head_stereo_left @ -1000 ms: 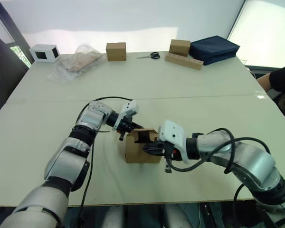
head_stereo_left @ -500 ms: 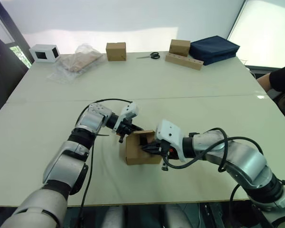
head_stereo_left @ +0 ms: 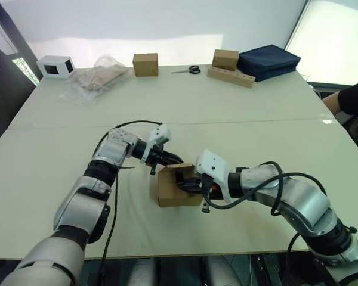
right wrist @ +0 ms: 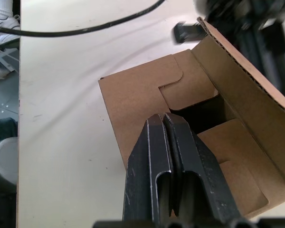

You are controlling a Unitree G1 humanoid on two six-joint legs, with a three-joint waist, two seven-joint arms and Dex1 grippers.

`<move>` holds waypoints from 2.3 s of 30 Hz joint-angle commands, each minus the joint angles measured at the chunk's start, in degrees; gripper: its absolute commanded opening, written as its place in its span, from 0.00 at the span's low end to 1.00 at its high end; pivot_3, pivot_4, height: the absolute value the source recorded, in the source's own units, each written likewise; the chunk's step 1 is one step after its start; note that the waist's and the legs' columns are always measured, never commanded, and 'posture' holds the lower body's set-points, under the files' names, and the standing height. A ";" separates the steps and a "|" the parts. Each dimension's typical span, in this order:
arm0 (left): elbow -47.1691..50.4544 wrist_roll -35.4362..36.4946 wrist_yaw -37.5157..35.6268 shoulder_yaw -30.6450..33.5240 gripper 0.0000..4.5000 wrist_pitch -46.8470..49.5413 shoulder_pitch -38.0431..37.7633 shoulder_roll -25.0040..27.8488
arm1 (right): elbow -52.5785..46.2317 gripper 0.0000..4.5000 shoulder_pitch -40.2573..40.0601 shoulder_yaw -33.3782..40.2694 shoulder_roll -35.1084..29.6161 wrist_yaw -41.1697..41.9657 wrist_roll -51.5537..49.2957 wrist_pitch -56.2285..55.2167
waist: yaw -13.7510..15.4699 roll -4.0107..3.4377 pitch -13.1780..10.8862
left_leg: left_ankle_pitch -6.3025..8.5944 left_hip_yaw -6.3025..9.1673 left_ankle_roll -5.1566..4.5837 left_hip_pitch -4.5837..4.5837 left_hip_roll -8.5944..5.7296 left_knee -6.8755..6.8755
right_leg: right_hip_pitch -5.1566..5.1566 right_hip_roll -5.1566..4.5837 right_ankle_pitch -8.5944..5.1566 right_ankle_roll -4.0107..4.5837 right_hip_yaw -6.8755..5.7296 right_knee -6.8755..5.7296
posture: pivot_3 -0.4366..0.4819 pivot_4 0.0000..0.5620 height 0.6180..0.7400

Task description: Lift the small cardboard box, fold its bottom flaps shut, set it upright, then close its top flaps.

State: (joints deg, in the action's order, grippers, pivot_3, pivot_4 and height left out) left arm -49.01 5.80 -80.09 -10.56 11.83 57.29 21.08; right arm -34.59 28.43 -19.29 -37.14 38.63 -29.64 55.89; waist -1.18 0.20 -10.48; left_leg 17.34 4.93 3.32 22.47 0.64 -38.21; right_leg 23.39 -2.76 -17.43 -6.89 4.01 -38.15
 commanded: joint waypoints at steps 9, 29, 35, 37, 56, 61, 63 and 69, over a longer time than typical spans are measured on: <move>26.38 10.11 4.49 11.29 0.01 13.52 -7.96 11.31 | -0.60 0.00 0.41 2.81 1.07 0.30 -0.42 -1.44 | -0.76 -0.01 0.00 | -0.09 0.00 0.16 0.00 0.01 0.02 | 0.01 -0.02 0.00 0.00 0.01 -0.01 | 0.48 0.27 1.00; 68.95 32.13 10.23 17.38 0.01 40.70 -33.49 25.90 | -0.88 0.00 -1.07 2.49 1.36 1.69 -0.26 -2.44 | -1.21 -0.02 0.01 | -0.01 0.05 0.02 -0.01 0.02 0.06 | -0.01 -0.06 0.00 0.00 -0.01 0.00 | 0.48 0.27 1.00; 71.74 32.33 11.15 15.19 0.01 38.89 -37.03 26.69 | 0.05 0.00 -0.66 2.35 1.34 2.18 0.51 -2.93 | -1.23 -0.02 0.01 | -0.01 0.03 0.02 -0.01 0.02 0.07 | -0.01 -0.05 0.00 0.00 0.00 0.01 | 0.48 0.27 1.00; 72.72 32.45 11.84 14.38 0.01 38.66 -37.75 26.19 | 0.19 0.00 -0.54 2.35 1.39 2.31 0.69 -3.01 | -1.16 -0.02 0.01 | -0.01 0.02 0.02 -0.01 0.02 0.07 | -0.02 -0.06 0.00 0.00 0.00 0.02 | 0.48 0.27 1.00; 75.29 32.43 16.77 8.80 0.01 36.91 -39.84 24.45 | -0.51 0.00 -0.79 3.24 1.83 1.98 0.08 -2.83 | -1.20 -0.02 0.00 | 0.00 0.02 0.01 -0.02 0.02 0.07 | -0.02 -0.05 0.00 0.00 0.00 0.02 | 0.48 0.27 1.00; 73.35 30.30 16.25 7.55 0.01 33.34 -41.85 24.66 | -0.79 0.00 -1.00 3.35 1.87 1.96 -0.19 -2.74 | -1.22 -0.02 0.01 | 0.00 0.01 0.01 -0.02 0.02 0.07 | -0.02 -0.06 0.00 0.01 0.01 0.03 | 0.48 0.27 1.00; 72.64 29.43 16.16 7.07 0.01 32.03 -42.34 24.71 | -0.91 0.00 -1.07 3.41 1.87 1.95 -0.27 -2.72 | -1.17 -0.02 0.00 | 0.00 0.01 0.01 -0.02 0.02 0.08 | -0.01 -0.05 0.00 0.01 0.00 0.03 | 0.48 0.27 1.00; 71.99 29.58 16.05 6.94 0.01 30.61 -42.75 24.71 | -1.22 0.00 -1.21 3.74 1.84 1.98 -0.59 -2.71 | -1.11 -0.02 0.01 | 0.00 0.01 0.01 -0.02 0.02 0.08 | -0.03 -0.06 0.00 0.01 0.00 0.04 | 0.48 0.27 1.00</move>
State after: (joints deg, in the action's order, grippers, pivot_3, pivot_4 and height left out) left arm 23.09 35.62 -63.99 -3.61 43.22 15.09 45.45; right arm -33.60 27.18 -17.09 -35.77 40.67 -29.61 54.08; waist -2.30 0.18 -10.47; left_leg 17.34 4.94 3.33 22.46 0.66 -38.13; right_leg 23.37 -2.81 -17.43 -6.88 4.01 -38.11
